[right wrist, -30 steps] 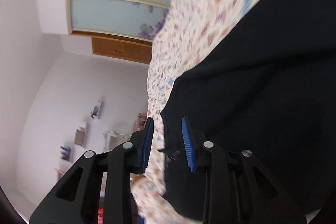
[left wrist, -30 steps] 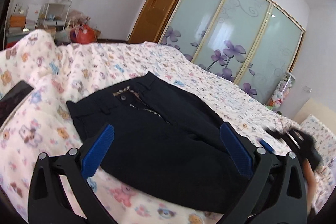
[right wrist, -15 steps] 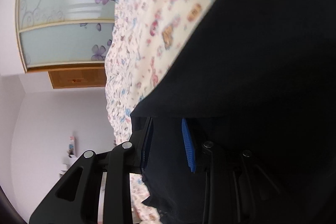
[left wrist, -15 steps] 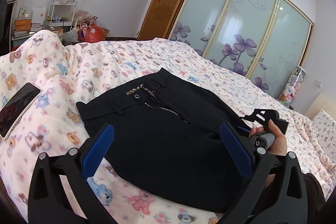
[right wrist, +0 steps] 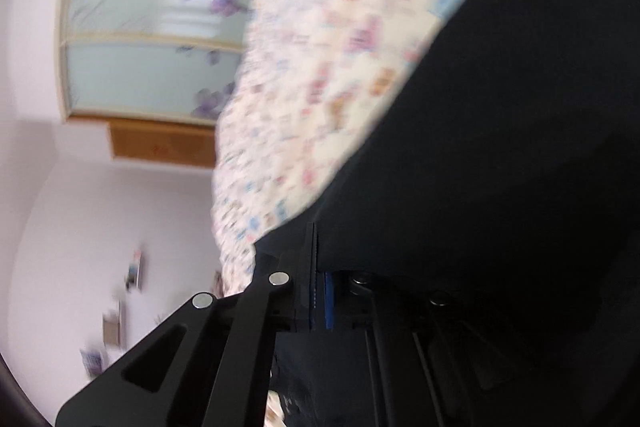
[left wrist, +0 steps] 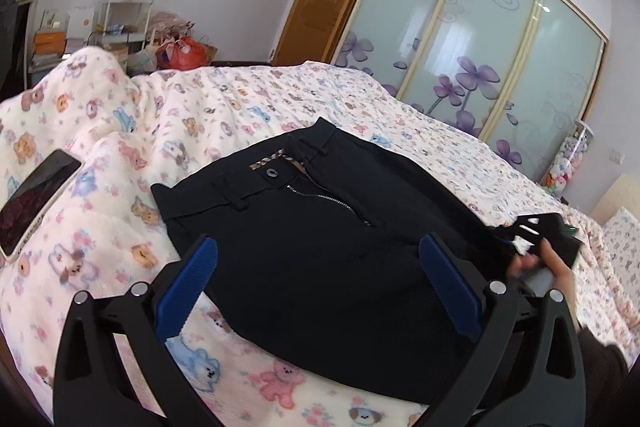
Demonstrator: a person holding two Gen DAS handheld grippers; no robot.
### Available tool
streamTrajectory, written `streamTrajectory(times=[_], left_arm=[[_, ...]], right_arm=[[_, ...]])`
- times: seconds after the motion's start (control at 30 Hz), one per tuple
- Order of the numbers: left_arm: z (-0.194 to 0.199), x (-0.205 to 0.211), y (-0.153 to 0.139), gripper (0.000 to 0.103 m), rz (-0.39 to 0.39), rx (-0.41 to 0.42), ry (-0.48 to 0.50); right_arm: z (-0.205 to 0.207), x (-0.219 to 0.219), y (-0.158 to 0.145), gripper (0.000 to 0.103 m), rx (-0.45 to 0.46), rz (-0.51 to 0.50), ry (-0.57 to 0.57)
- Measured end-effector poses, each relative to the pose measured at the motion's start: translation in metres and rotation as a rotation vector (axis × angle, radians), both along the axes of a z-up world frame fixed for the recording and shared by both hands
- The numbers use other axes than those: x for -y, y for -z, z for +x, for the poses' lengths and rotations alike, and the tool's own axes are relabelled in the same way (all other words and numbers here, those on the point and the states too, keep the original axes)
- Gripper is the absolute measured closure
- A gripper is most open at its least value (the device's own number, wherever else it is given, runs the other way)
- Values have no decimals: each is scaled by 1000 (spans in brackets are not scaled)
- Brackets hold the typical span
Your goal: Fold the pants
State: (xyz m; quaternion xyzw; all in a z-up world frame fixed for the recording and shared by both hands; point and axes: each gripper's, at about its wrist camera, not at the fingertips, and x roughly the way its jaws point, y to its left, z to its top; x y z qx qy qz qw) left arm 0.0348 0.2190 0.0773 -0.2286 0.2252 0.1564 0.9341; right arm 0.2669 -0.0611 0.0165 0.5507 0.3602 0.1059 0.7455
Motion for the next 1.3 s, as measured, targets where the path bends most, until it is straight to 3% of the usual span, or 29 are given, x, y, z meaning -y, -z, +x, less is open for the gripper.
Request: streamTrajectory(times=[0.1,0.2,0.4,0.5,0.63,0.73,0.87,0.97,1.07,1.1,1.2,1.27,1.3], left_arm=[[1,-7,4,2,-44,-1,-5],[2,-13,7,2,-75,0,-3],[5,-18,13,2,-146,27,33],[13,-16,13,2,-210,62,113],[48,-15,4,2,-241,23,218],[100,-23,2,2,-285,-85,260],[172,-36,8,2,-452,-136,310],[205,-37,12,4,-488,-157,281],[231,-38,19,33,-460,-204,214],[237,-38,20,55,-446,-223,198],[241,-44,26,96,-505,-196,163],[229,-48,27,96,-554,-156,105],[221,-48,24,96,-536,-145,88]], right_arm=[[-21,-5,-18,100,82,-46,-100],[-70,-7,-30,100,164,-106,-251],[-154,6,-7,101,193,-174,-394],[-175,5,-2,101,272,-319,-436],[-186,4,14,101,302,-335,-440],[-179,9,19,101,293,-312,-451],[-181,13,18,101,302,-309,-454],[-181,12,16,101,302,-304,-456],[-176,6,14,100,306,-295,-459],[-175,5,14,100,308,-291,-460],[-173,6,17,100,315,-268,-474],[-173,6,17,100,324,-261,-479],[-174,4,17,100,329,-258,-479]])
